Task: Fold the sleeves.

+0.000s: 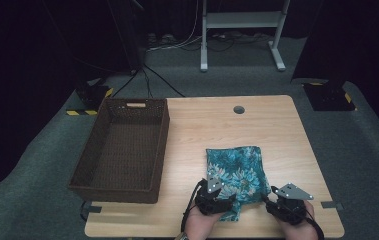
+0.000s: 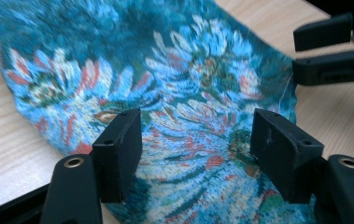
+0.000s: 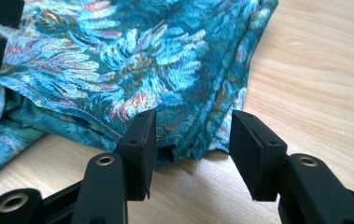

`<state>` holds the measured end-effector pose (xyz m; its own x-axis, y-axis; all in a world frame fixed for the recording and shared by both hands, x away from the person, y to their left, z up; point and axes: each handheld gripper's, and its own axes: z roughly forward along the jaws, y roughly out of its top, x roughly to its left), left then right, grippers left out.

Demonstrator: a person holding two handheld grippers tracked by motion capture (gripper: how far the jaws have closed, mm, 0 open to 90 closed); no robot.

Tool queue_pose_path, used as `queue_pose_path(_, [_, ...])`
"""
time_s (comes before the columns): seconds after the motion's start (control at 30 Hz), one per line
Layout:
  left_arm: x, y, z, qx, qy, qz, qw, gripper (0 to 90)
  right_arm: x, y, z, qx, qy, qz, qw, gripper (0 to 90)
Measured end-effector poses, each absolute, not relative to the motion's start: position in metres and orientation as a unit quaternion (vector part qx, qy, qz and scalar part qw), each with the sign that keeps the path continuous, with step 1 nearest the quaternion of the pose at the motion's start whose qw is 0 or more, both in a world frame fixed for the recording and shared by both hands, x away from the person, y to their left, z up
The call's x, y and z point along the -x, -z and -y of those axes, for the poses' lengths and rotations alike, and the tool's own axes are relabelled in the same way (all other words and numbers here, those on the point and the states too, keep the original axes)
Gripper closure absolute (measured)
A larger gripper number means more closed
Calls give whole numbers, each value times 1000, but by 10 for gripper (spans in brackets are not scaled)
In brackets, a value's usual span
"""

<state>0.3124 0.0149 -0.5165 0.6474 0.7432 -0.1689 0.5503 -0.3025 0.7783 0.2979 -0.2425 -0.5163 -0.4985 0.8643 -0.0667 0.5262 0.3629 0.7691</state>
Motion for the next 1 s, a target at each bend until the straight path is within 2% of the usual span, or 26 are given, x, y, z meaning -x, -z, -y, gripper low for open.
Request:
queue_pose_path(0.4, [-311,537,-8,-827,-137,-382,390,361,-300,521,243,-446,-349,-792,227,483])
queue_pose_path(0.77, [-330,533,-42,-829,-162,-395,361,384,-302,520,249,-464,-357,-780,219,372])
queue_pose_path(1.0, [-339,522,-62,-821,-173,-411,355,368,-305,525,248,-475,-348,-781,210,253])
